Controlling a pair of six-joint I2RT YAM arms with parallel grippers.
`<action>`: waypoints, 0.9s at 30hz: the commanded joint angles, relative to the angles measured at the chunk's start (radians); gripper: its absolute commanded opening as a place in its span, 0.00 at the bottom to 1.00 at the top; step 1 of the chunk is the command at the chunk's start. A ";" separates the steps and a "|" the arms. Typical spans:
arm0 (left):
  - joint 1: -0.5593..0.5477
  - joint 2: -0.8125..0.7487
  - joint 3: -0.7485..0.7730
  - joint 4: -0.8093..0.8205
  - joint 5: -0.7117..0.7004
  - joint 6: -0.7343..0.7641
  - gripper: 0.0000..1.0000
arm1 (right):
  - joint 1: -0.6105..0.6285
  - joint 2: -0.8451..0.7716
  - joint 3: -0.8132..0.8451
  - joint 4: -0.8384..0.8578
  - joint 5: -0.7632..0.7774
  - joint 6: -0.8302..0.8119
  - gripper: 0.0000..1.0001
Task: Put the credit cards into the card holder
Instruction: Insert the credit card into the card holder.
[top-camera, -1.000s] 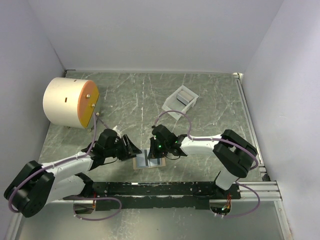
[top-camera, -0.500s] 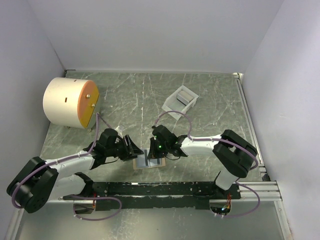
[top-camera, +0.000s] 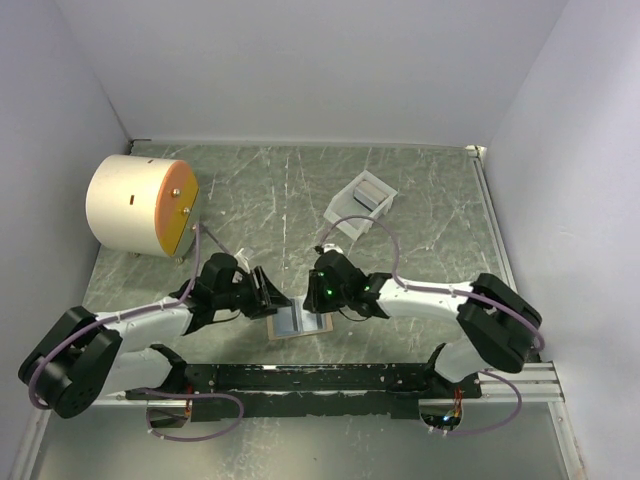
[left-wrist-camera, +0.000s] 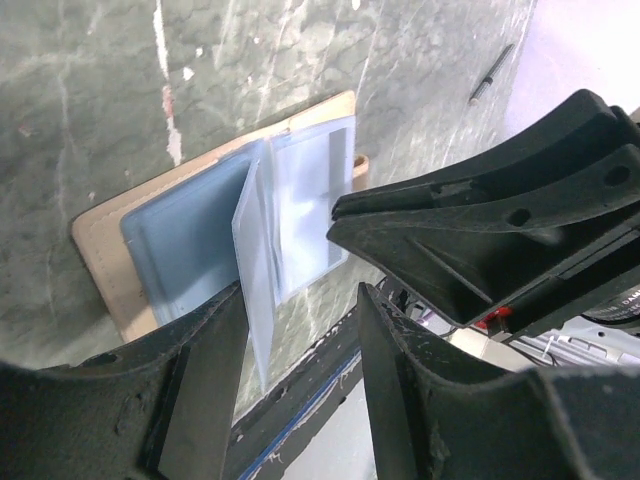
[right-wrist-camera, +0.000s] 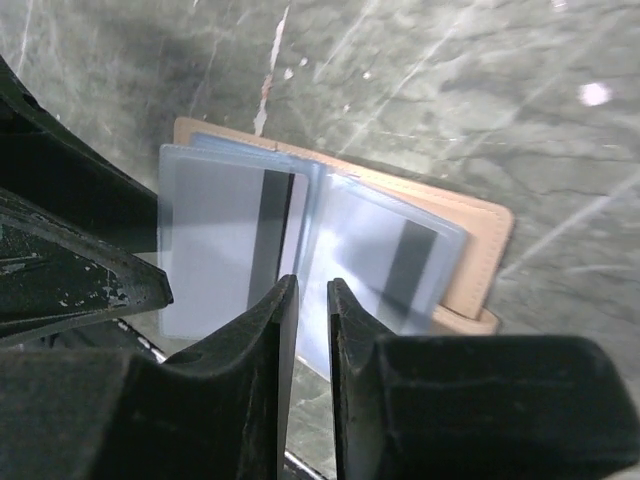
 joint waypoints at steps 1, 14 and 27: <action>0.004 0.025 0.059 0.038 0.042 0.030 0.57 | 0.003 -0.087 -0.042 -0.053 0.162 -0.008 0.21; -0.048 0.117 0.145 0.087 0.052 0.043 0.59 | 0.001 -0.220 -0.062 -0.158 0.351 0.083 0.38; -0.095 0.082 0.175 0.008 -0.028 0.066 0.60 | -0.003 -0.472 -0.051 -0.190 0.499 0.046 0.45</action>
